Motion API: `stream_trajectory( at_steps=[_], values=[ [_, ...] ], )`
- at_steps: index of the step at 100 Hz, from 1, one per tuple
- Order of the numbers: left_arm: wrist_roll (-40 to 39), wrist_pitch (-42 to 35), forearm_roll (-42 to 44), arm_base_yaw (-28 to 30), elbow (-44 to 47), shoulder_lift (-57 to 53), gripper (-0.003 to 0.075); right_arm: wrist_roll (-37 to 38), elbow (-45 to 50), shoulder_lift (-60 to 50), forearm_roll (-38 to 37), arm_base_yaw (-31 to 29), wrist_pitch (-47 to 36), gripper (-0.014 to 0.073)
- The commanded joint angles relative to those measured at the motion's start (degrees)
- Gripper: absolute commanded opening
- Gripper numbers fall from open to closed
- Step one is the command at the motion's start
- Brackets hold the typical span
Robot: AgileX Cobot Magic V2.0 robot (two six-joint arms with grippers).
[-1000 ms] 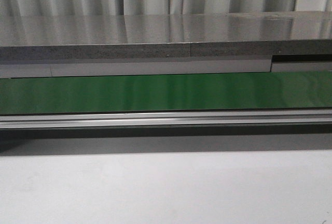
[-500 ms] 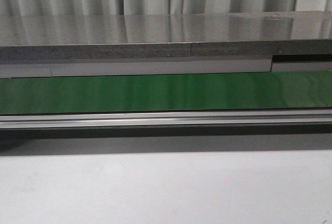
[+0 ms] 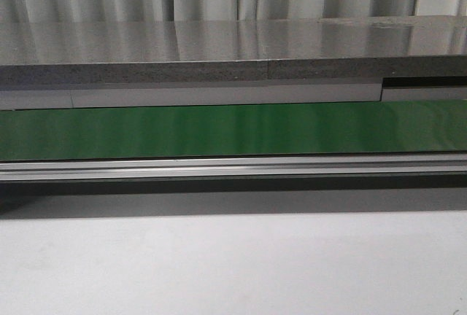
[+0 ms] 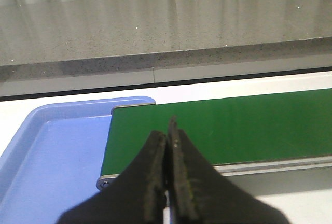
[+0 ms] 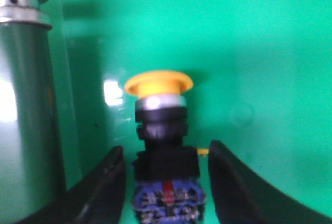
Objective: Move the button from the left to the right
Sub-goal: 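Carry the button with the right gripper into the green tray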
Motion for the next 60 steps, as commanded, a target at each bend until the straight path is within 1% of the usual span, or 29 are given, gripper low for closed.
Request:
stream_trajectory(
  at_steps=[1, 12, 37, 60],
  values=[
    [-0.05, -4.05, -0.79, -0.47, -1.51, 0.42, -0.002, -0.6, -1.86, -3.18, 0.73, -0.42, -1.76, 0.0456],
    [-0.05, -4.05, -0.79, -0.47, -1.51, 0.42, -0.002, -0.6, -1.86, -3.18, 0.73, -0.42, -1.76, 0.0491],
    [-0.05, -4.05, -0.79, -0.47, -1.51, 0.42, -0.002, -0.6, -1.99, -4.62, 0.67, -0.42, -1.69, 0.049],
    [-0.05, -4.05, -0.79, -0.47, -1.51, 0.42, -0.002, -0.6, -2.06, -9.72, 5.64, 0.85, -3.8, 0.0489]
  ],
)
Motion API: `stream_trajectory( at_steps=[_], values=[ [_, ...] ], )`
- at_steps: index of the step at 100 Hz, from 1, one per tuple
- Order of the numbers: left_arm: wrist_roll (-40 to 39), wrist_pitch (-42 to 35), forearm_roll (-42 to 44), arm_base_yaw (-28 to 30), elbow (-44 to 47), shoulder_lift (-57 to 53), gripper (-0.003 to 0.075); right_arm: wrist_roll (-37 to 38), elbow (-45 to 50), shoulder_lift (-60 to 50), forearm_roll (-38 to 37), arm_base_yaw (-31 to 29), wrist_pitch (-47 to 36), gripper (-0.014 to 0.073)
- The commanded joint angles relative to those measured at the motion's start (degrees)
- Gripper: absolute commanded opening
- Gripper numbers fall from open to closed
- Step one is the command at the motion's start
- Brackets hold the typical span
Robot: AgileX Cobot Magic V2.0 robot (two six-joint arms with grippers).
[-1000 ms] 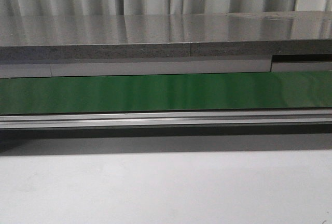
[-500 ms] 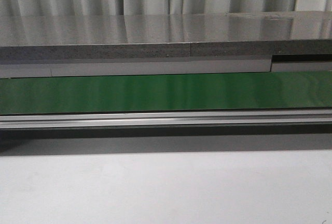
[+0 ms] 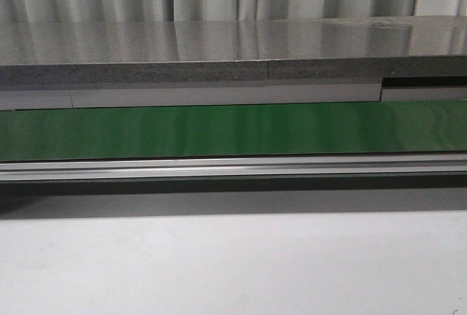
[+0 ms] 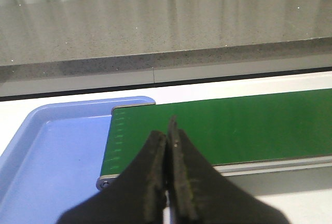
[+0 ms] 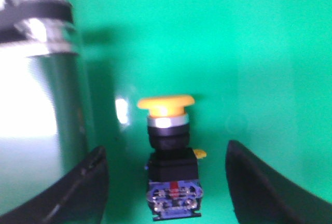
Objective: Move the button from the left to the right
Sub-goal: 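Carry the button with the right gripper into the green tray, then open the right gripper to set the button in the green tray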
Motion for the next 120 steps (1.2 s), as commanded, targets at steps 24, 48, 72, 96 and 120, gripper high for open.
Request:
stream_trajectory(
  at_steps=[24, 48, 72, 96, 120],
  values=[
    [-0.05, -4.05, -0.79, -0.47, -1.51, 0.42, -0.002, -0.6, -1.93, -12.78, 4.45, 6.49, -5.75, 0.0489],
    [-0.05, -4.05, -0.79, -0.47, -1.51, 0.42, -0.002, -0.6, 3.94, -22.73, 4.85, 13.84, -12.12, 0.0489],
    [-0.05, -4.05, -0.79, -0.47, -1.51, 0.42, -0.002, -0.6, 15.62, -33.7, 7.69, 19.6, -19.97, 0.0489],
    [-0.05, -4.05, -0.79, -0.47, -1.51, 0.42, -0.002, -0.6, 28.61, -45.14, 9.51, 22.24, -26.59, 0.0489],
    [-0.05, -4.05, -0.79, -0.47, -1.51, 0.42, -0.002, -0.6, 41.68, -57.06, 9.51, 22.56, -32.76, 0.0489]
  ],
)
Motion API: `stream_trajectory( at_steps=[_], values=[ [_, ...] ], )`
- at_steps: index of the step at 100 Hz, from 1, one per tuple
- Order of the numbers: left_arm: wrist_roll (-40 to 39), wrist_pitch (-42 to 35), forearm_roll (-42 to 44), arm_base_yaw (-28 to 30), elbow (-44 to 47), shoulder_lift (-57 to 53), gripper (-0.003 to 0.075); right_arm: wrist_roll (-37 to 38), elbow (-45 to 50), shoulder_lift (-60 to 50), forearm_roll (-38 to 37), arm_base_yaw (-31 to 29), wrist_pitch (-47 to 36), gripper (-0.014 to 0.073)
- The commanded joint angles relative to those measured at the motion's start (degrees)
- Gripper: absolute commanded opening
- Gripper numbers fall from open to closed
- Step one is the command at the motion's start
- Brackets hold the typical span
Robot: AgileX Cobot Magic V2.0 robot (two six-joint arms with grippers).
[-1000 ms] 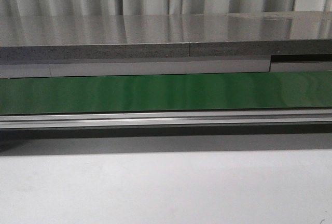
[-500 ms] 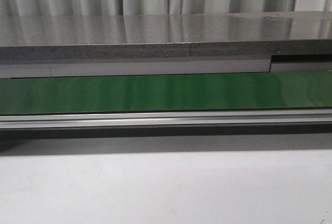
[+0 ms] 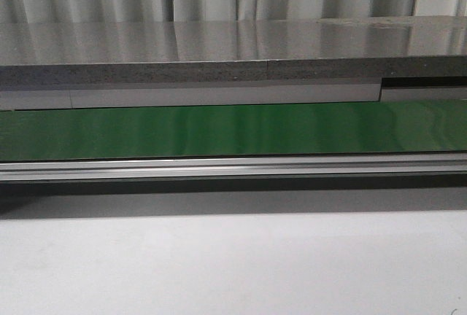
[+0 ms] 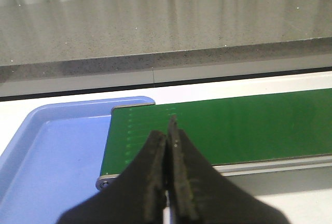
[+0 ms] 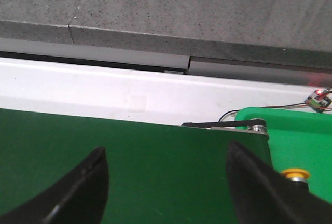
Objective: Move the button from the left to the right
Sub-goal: 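Open the right gripper to set the button in the green tray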
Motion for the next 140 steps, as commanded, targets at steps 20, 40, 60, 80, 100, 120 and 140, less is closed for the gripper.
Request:
stream_trajectory(
  at_steps=[20, 40, 60, 80, 100, 120, 140],
  values=[
    [-0.05, -4.05, -0.79, -0.47, -1.51, 0.42, -0.002, -0.49, 8.72, -15.44, 0.89, -0.04, -4.89, 0.0489],
    [-0.05, -4.05, -0.79, -0.47, -1.51, 0.42, -0.002, -0.49, 10.54, -24.95, 2.48, -0.04, 0.83, 0.0489],
    [-0.05, -4.05, -0.79, -0.47, -1.51, 0.42, -0.002, -0.49, 10.6, -27.7, 2.64, -0.04, 4.92, 0.0489],
    [-0.05, -4.05, -0.79, -0.47, -1.51, 0.42, -0.002, -0.49, 10.6, -27.7, 2.64, -0.04, 5.17, 0.045],
    [-0.05, -4.05, -0.79, -0.47, -1.51, 0.42, -0.002, -0.49, 10.6, -27.7, 2.64, -0.04, 5.17, 0.0139],
    [-0.05, -4.05, -0.79, -0.47, -1.51, 0.42, -0.002, -0.49, 10.6, -27.7, 3.15, -0.04, 5.17, -0.0064],
    [-0.05, -4.05, -0.79, -0.47, -1.51, 0.42, -0.002, -0.49, 10.6, -27.7, 3.15, -0.04, 5.17, -0.0068]
  ],
)
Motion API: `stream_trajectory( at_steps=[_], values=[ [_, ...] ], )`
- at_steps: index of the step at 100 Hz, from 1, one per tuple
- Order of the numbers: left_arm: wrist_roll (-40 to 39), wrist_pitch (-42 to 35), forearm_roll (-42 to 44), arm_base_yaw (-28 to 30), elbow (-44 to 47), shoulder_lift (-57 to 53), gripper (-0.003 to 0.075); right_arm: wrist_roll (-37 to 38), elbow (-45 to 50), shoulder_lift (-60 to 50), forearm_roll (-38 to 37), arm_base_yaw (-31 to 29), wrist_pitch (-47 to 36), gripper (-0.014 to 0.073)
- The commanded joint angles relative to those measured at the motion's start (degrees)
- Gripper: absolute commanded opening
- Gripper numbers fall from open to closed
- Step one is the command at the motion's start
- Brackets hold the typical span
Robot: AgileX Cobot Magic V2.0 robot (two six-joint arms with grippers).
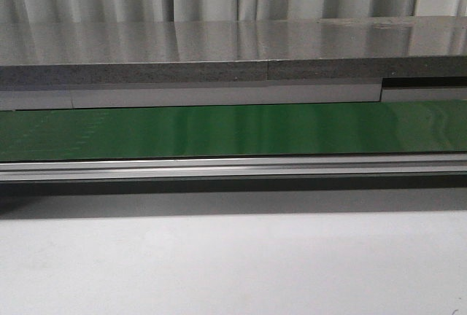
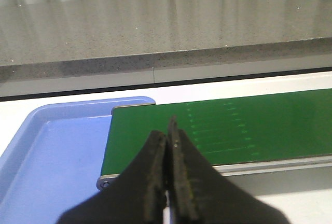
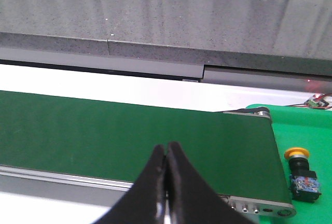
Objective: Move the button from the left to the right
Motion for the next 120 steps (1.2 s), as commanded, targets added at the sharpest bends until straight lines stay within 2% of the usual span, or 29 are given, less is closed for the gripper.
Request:
stream_trajectory(
  at_steps=[1, 67, 75, 98, 120],
  values=[
    [-0.05, -4.05, -0.79, -0.47, -1.51, 0.42, -0.002, -0.49, -1.5, -0.06, 0.86, -0.04, -3.87, -0.0068],
    [-0.05, -4.05, -0.79, -0.47, -1.51, 0.42, -0.002, -0.49, -0.61, -0.26, 1.14, -0.04, -4.23, -0.0068],
    [-0.05, -4.05, -0.79, -0.47, -1.51, 0.42, -0.002, 1.34, -0.53, -1.12, -1.23, 0.58, -4.17, -0.0068],
    [-0.05, -4.05, -0.79, -0.47, -1.51, 0.42, -0.002, 14.94, 0.04, -6.0, -15.4, 7.43, -4.76, -0.0068],
    [-0.05, -4.05, -0.79, -0.47, -1.51, 0.42, -0.002, 15.49, 7.68, -11.51, -16.41, 9.18, -13.52, -0.0068]
  ],
)
